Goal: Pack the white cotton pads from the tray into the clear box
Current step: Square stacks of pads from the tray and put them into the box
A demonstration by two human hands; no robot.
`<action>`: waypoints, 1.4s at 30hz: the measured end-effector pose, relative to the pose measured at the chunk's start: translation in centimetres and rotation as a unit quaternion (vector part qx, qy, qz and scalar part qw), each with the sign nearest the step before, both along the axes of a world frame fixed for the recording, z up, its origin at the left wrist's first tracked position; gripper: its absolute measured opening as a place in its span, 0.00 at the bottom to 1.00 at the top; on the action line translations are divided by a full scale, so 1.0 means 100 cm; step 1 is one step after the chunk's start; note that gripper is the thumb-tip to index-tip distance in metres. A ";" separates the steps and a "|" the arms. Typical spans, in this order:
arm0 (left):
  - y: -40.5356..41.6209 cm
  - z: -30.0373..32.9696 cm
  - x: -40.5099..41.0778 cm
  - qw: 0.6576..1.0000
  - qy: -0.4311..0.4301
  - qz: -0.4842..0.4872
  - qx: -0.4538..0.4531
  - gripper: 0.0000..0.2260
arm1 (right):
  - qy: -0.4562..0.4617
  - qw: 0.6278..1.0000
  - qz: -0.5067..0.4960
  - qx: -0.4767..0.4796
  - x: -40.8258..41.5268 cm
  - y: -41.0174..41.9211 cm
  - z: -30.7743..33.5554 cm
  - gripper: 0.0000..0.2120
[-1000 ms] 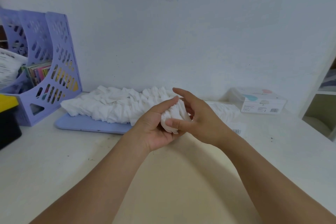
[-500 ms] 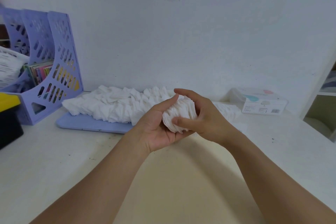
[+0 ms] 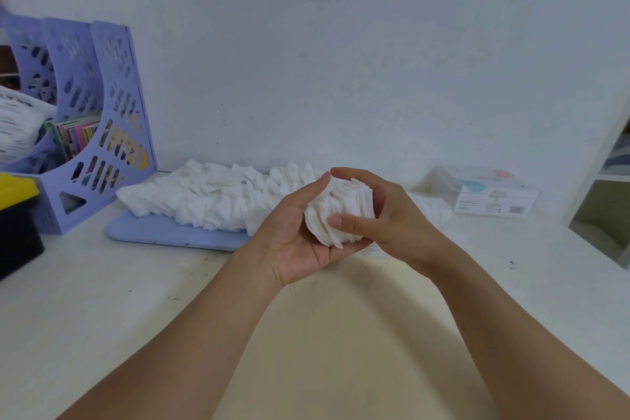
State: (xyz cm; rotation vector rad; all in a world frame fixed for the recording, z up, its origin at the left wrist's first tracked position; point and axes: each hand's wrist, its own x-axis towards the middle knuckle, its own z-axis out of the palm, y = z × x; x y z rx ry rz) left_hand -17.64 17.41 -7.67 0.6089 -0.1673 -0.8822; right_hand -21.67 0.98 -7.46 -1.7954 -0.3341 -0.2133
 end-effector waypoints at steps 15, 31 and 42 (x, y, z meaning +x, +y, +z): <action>0.004 0.000 -0.002 0.998 -0.031 -0.018 -0.047 0.23 | -0.008 0.999 -0.028 0.023 0.000 0.001 0.002 0.24; 0.003 0.001 -0.003 0.998 0.016 -0.019 -0.057 0.28 | -0.048 0.996 -0.071 -0.031 0.003 0.004 -0.004 0.30; 0.002 0.003 -0.005 1.000 0.000 -0.013 -0.023 0.24 | -0.056 0.991 -0.075 -0.099 -0.001 0.011 -0.001 0.37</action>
